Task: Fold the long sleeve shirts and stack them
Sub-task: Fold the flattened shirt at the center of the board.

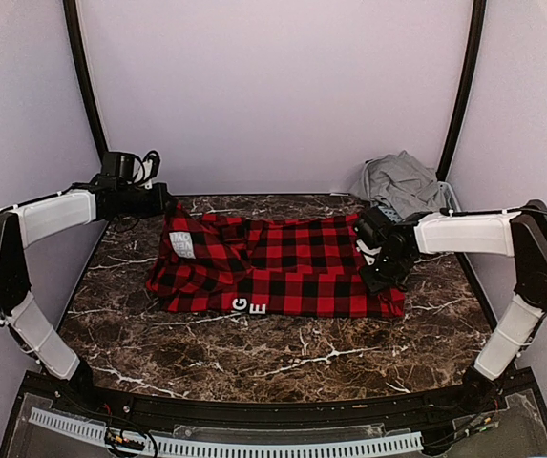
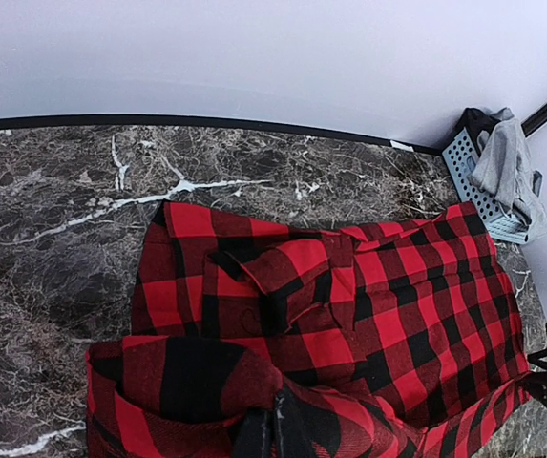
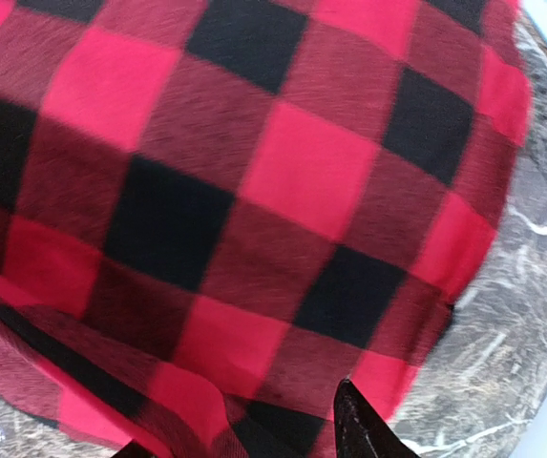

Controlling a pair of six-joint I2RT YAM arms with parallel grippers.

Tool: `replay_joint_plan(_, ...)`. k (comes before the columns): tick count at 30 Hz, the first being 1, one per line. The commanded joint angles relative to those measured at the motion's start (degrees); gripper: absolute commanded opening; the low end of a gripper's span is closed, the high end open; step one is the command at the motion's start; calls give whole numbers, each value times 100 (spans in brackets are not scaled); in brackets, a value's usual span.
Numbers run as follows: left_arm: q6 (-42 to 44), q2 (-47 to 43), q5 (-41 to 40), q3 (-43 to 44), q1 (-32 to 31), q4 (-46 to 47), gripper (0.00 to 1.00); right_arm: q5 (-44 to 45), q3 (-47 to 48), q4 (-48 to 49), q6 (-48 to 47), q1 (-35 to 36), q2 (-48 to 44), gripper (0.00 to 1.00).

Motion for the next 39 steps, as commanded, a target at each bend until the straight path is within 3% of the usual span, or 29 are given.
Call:
replay_joint_plan(1,-12,2,-21,151,44,223,0,492,86,-70,164,-254,-179,47)
replay_joint_plan(12,-30,38,160,74,44,483,0,971,282,-145,188,-406,-3,48)
replay_joint_plan(17,-88,-3,619,-48,44,871,0,94,13,393,67,-389,-494,47)
replay_joint_plan(25,-428,-204,1787,-506,44,2362,1,-963,-257,901,28,-328,-986,47)
replay_joint_plan(28,-386,-137,2010,-559,0,2379,1,-1197,-349,1063,55,-312,-1049,47)
replay_joint_plan(33,-17,-292,1917,-890,-293,2299,1,-1324,-440,1154,57,-296,-1028,47)
replay_joint_plan(39,687,-707,1176,-1592,-1127,2222,1,-1454,-454,1186,46,-296,-1035,47)
